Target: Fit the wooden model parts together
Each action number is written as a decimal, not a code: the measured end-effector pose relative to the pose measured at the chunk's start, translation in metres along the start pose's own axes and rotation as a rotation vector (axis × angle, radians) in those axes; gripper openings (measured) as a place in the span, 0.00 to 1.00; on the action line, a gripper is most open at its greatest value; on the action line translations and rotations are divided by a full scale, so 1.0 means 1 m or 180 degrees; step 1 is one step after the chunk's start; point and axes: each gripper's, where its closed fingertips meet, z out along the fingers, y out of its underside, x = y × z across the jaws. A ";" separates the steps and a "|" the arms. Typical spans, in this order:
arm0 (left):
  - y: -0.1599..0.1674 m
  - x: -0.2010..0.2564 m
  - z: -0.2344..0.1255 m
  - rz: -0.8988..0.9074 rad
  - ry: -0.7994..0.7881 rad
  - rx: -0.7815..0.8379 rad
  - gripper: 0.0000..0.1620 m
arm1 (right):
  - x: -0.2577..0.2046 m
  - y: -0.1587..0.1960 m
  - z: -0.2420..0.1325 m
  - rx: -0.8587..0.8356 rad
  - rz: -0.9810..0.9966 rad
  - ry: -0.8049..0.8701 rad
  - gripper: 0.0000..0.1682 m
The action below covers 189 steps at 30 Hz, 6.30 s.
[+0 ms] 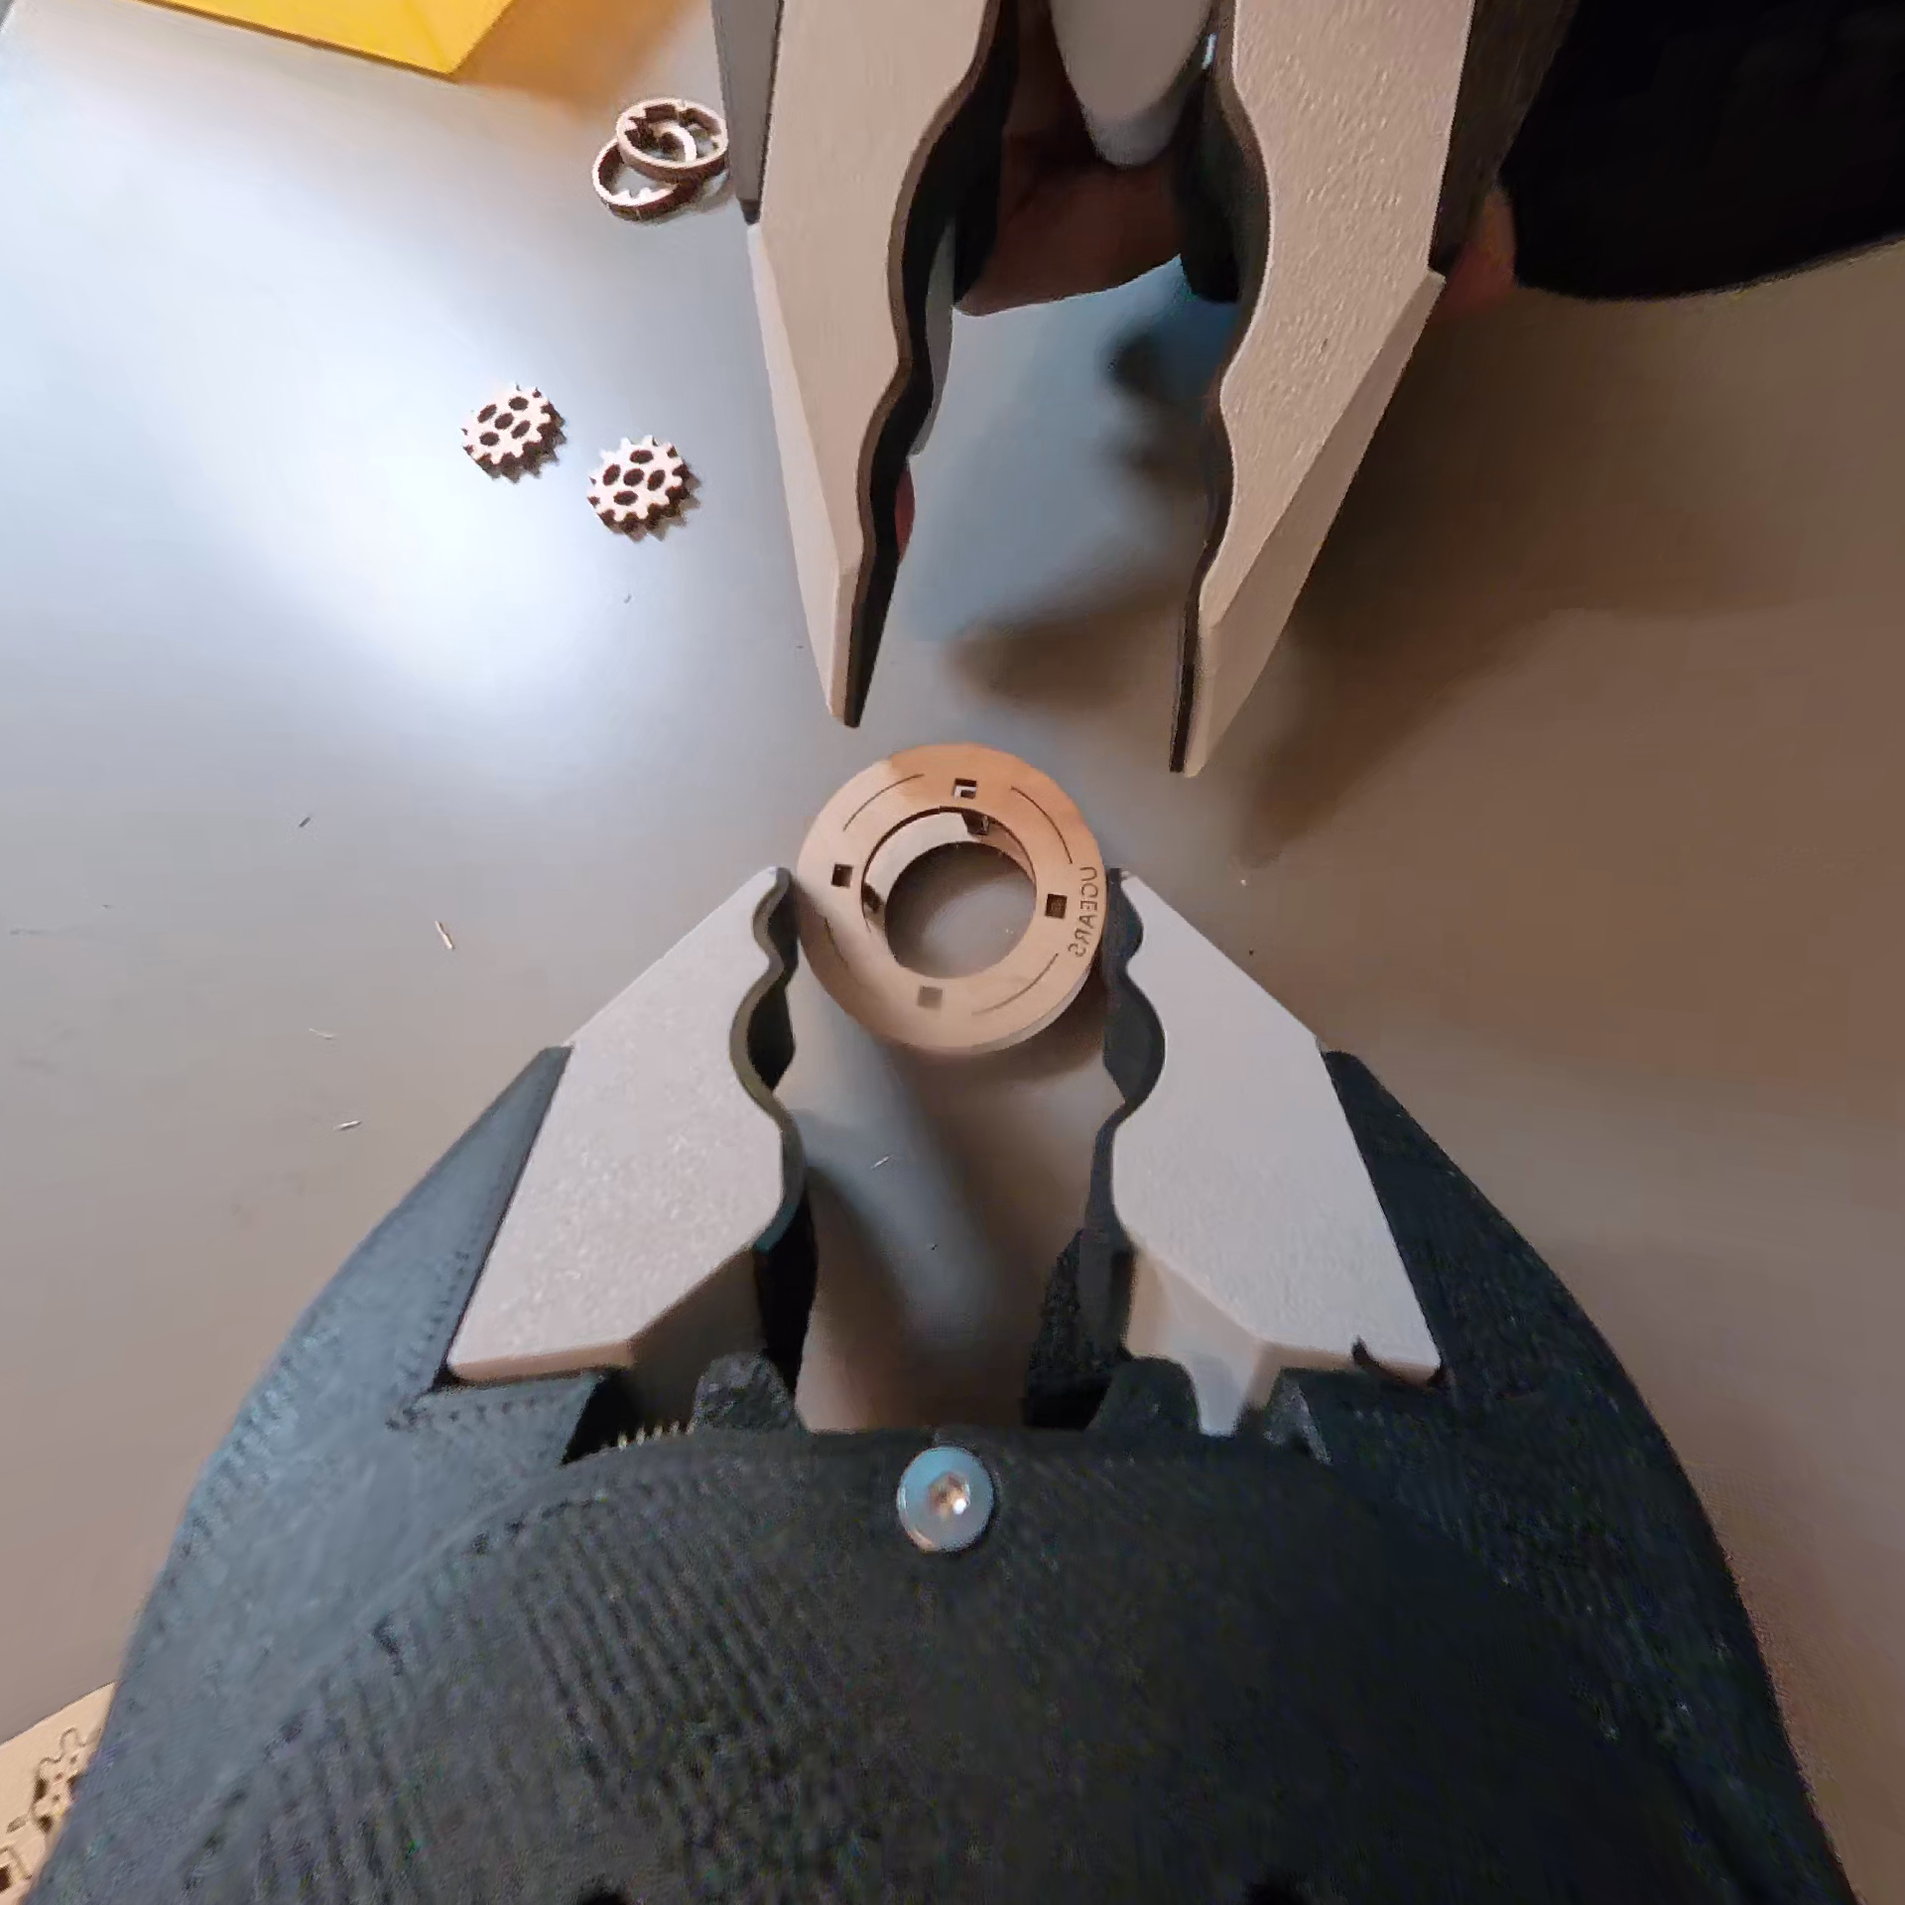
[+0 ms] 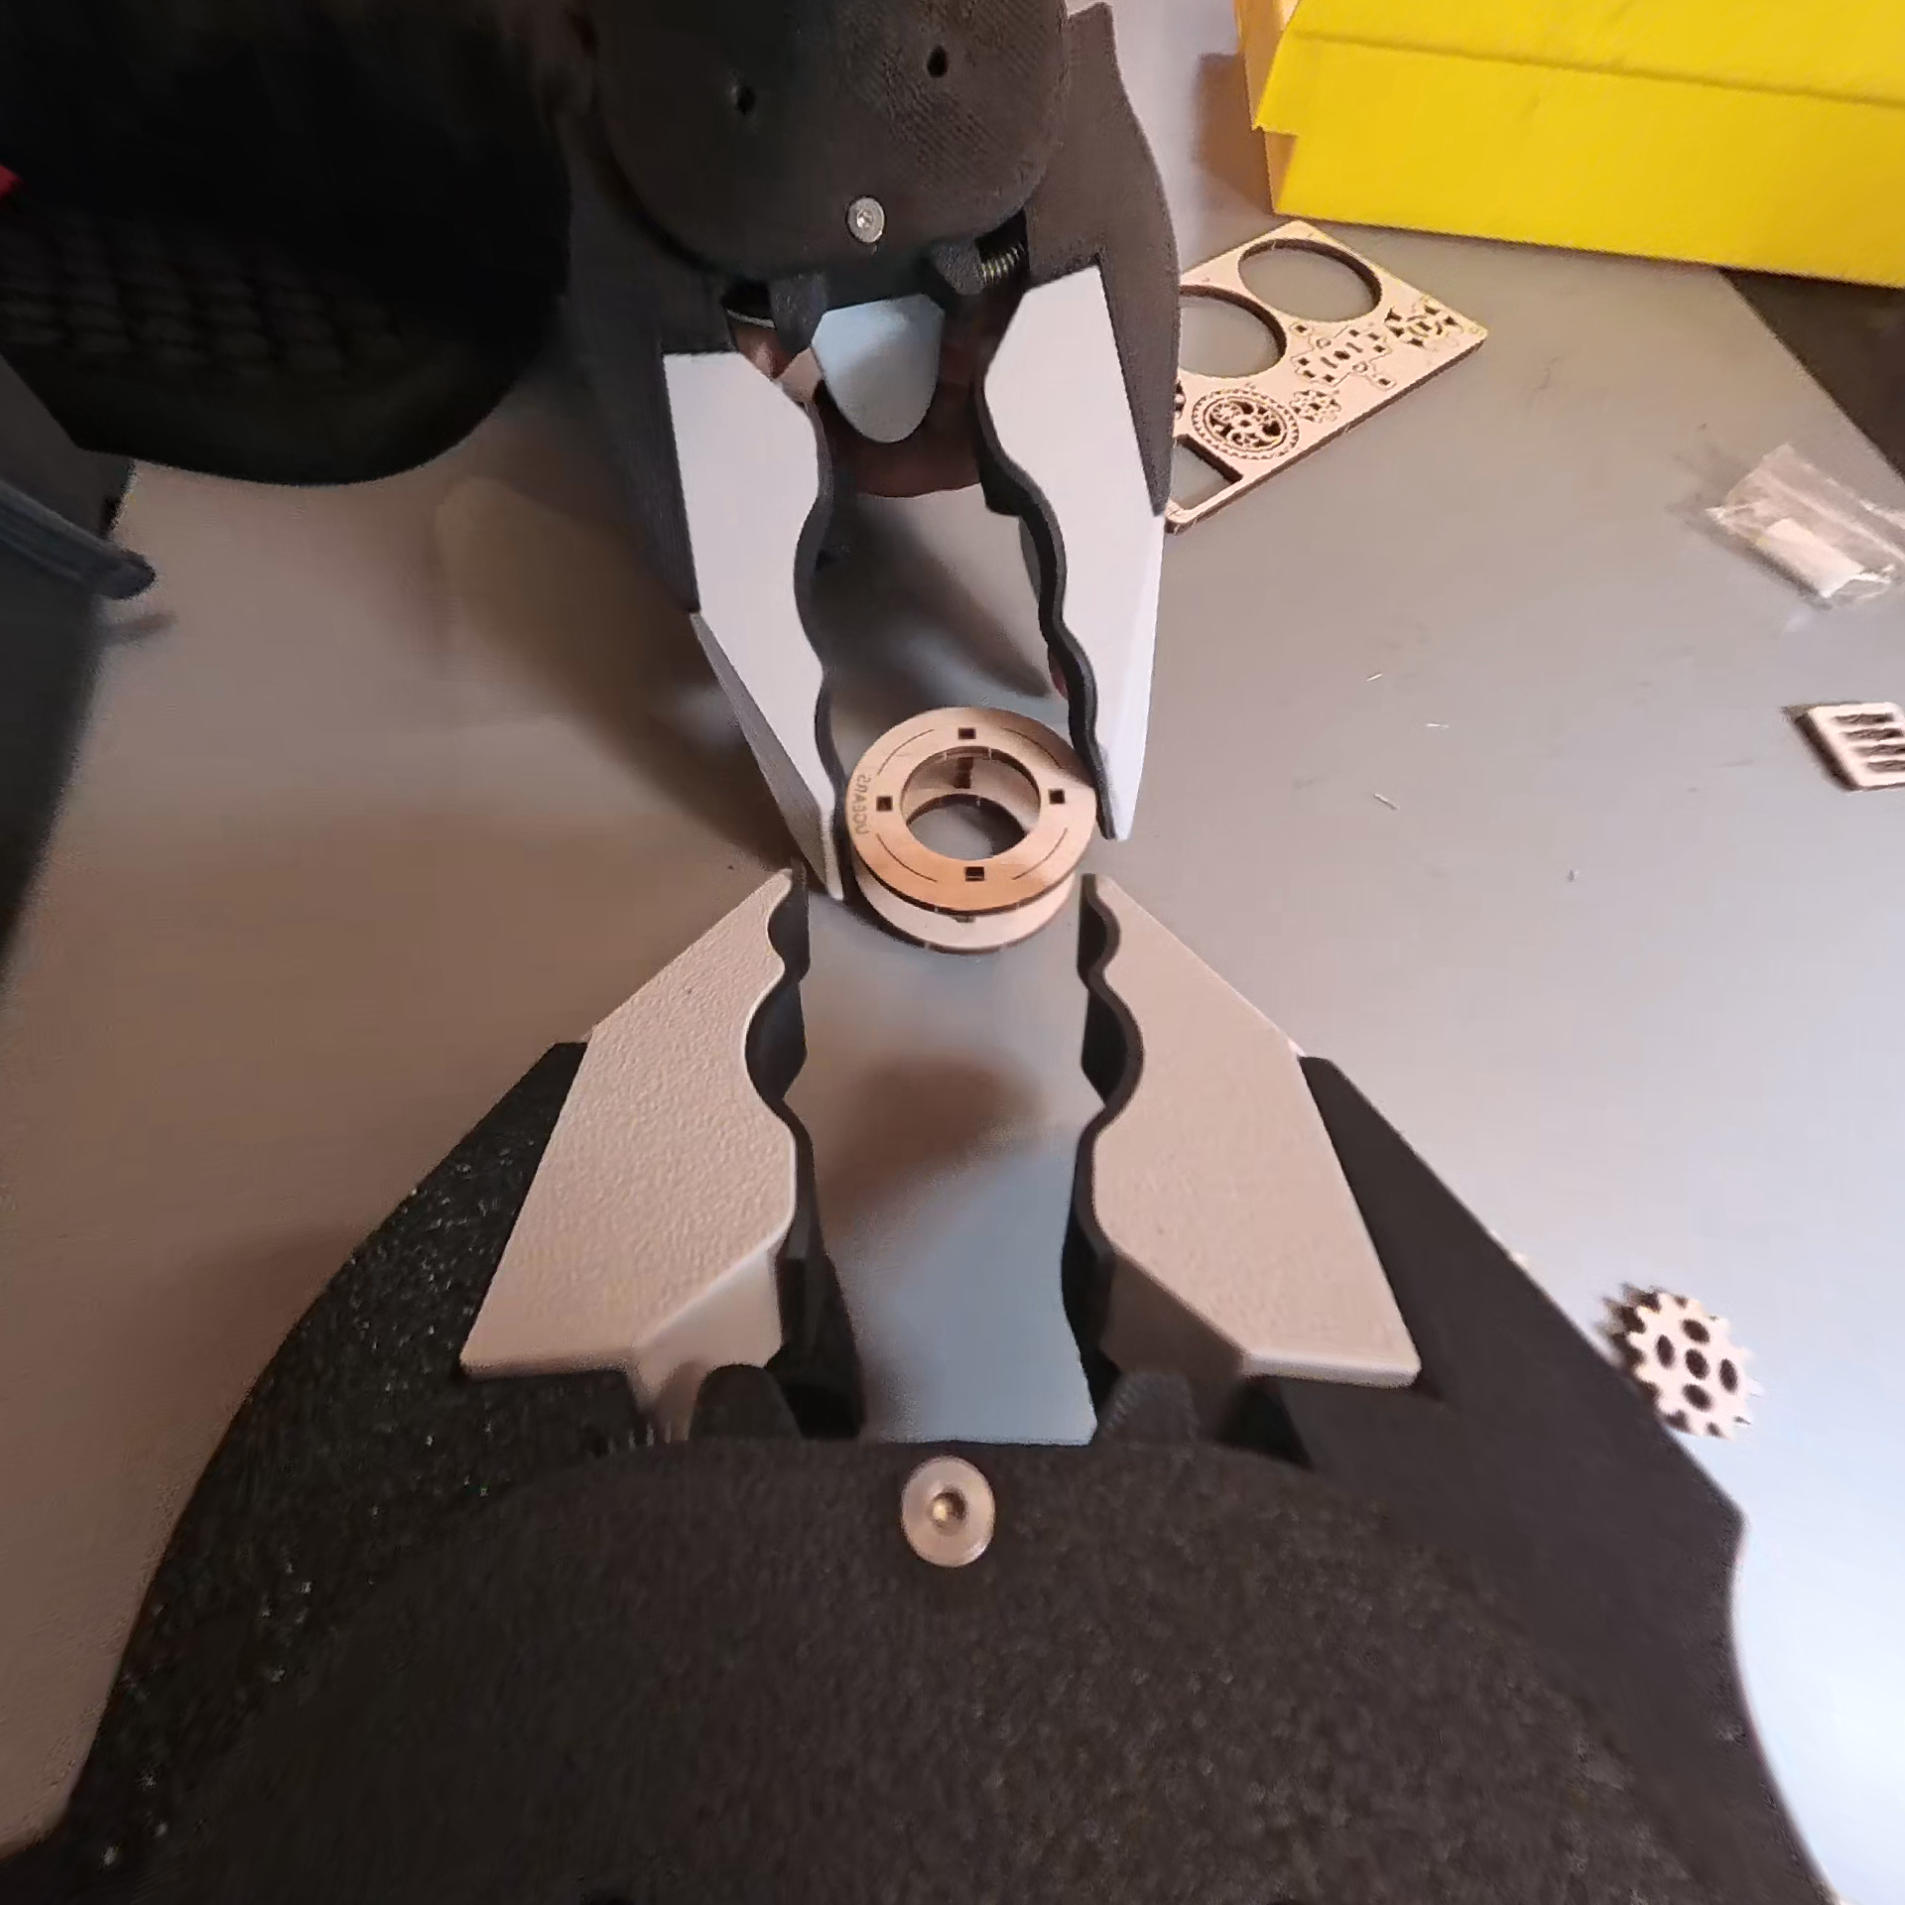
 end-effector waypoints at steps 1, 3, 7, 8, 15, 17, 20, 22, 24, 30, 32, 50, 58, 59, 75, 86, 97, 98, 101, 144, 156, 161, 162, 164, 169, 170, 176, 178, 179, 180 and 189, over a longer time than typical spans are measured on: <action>0.000 0.000 -0.001 0.0061 -0.0008 0.0012 0.36 | 0.002 0.001 0.000 -0.0005 -0.0088 0.0052 0.30; 0.002 0.000 -0.003 0.0075 0.0036 0.0011 0.36 | 0.001 0.002 0.000 -0.0004 -0.0292 0.0097 0.32; -0.009 0.009 -0.019 -0.0281 0.0534 0.0368 0.36 | -0.007 -0.013 -0.003 0.0233 -0.0708 0.0163 0.36; -0.016 0.013 -0.026 -0.0406 0.0733 0.0535 0.36 | -0.010 -0.019 -0.004 0.0317 -0.0805 0.0177 0.36; -0.048 0.046 -0.064 -0.1182 0.2174 0.1221 0.36 | -0.035 -0.061 -0.010 0.0876 -0.1163 0.0183 0.30; -0.053 0.054 -0.069 -0.1255 0.2431 0.1287 0.36 | -0.045 -0.067 -0.011 0.0956 -0.1192 0.0071 0.25; -0.059 0.056 -0.075 -0.1407 0.2644 0.1417 0.36 | -0.050 -0.072 -0.015 0.1024 -0.1125 0.0004 0.17; -0.060 0.054 -0.076 -0.1465 0.2651 0.1447 0.36 | -0.049 -0.071 -0.016 0.0993 -0.1063 -0.0003 0.17; -0.058 0.051 -0.073 -0.1375 0.2419 0.1391 0.36 | -0.045 -0.069 -0.016 0.0959 -0.0922 -0.0002 0.17; -0.050 0.036 -0.068 -0.0552 0.1131 0.1098 0.33 | -0.022 -0.055 -0.011 0.0667 -0.0233 0.0062 0.17; -0.048 0.031 -0.063 -0.0278 0.0744 0.0985 0.25 | -0.023 -0.054 -0.009 0.0650 -0.0068 -0.0003 0.16; -0.053 0.048 -0.076 0.0000 0.1160 0.1682 0.14 | -0.045 -0.069 -0.020 0.1164 -0.0277 -0.0475 0.13; -0.052 0.043 -0.071 -0.0168 0.1101 0.1617 0.14 | -0.040 -0.067 -0.019 0.1084 -0.0129 -0.0425 0.13; -0.051 0.043 -0.071 -0.0205 0.1115 0.1598 0.14 | -0.039 -0.066 -0.019 0.1079 -0.0107 -0.0429 0.13; -0.058 0.030 -0.075 -0.0297 0.0813 0.1604 0.12 | -0.032 -0.065 -0.016 0.1057 -0.0002 -0.0336 0.13; -0.056 0.028 -0.075 -0.0394 0.0881 0.1682 0.12 | -0.030 -0.064 -0.014 0.1071 0.0106 -0.0353 0.13; -0.067 0.035 -0.094 0.0272 0.0578 0.2013 0.11 | -0.036 -0.064 -0.015 0.1107 -0.0509 -0.0086 0.14; -0.067 0.034 -0.094 0.0252 0.0576 0.2004 0.11 | -0.035 -0.063 -0.015 0.1091 -0.0454 -0.0112 0.14; -0.064 0.031 -0.091 0.0184 0.0572 0.1960 0.18 | -0.033 -0.060 -0.014 0.1022 -0.0359 -0.0157 0.14; -0.060 0.025 -0.073 -0.0345 0.0715 0.1663 0.16 | -0.024 -0.050 0.003 0.0627 -0.0205 0.0086 0.14; -0.059 0.021 -0.075 -0.0316 0.0686 0.1729 0.14 | -0.014 -0.059 -0.004 0.0752 -0.0355 0.0386 0.15; -0.063 0.022 -0.079 -0.0265 0.0680 0.1834 0.15 | -0.016 -0.064 -0.009 0.0841 -0.0353 0.0377 0.14; -0.063 0.022 -0.079 -0.0279 0.0686 0.1852 0.15 | -0.016 -0.065 -0.009 0.0849 -0.0335 0.0368 0.14; -0.065 0.022 -0.081 -0.0303 0.0696 0.1896 0.15 | -0.016 -0.067 -0.010 0.0875 -0.0283 0.0348 0.14; -0.069 0.022 -0.085 -0.0292 0.0693 0.2004 0.15 | -0.018 -0.071 -0.012 0.0933 -0.0222 0.0305 0.13; -0.069 0.022 -0.086 -0.0293 0.0699 0.2023 0.15 | -0.019 -0.071 -0.012 0.0940 -0.0223 0.0294 0.13; -0.075 0.028 -0.094 -0.0188 0.0742 0.2214 0.14 | -0.024 -0.081 -0.019 0.1287 -0.0200 0.0125 0.14; -0.077 0.027 -0.101 -0.0179 0.0756 0.2363 0.14 | -0.028 -0.079 -0.019 0.1300 -0.0180 0.0001 0.19; -0.080 0.027 -0.106 -0.0208 0.0797 0.2443 0.14 | -0.029 -0.079 -0.019 0.1317 -0.0154 -0.0044 0.18; -0.080 0.027 -0.107 -0.0211 0.0831 0.2458 0.14 | -0.028 -0.080 -0.020 0.1355 -0.0142 -0.0023 0.15; -0.079 0.031 -0.108 -0.0217 0.0955 0.2501 0.14 | -0.029 -0.087 -0.027 0.1488 -0.0234 0.0009 0.14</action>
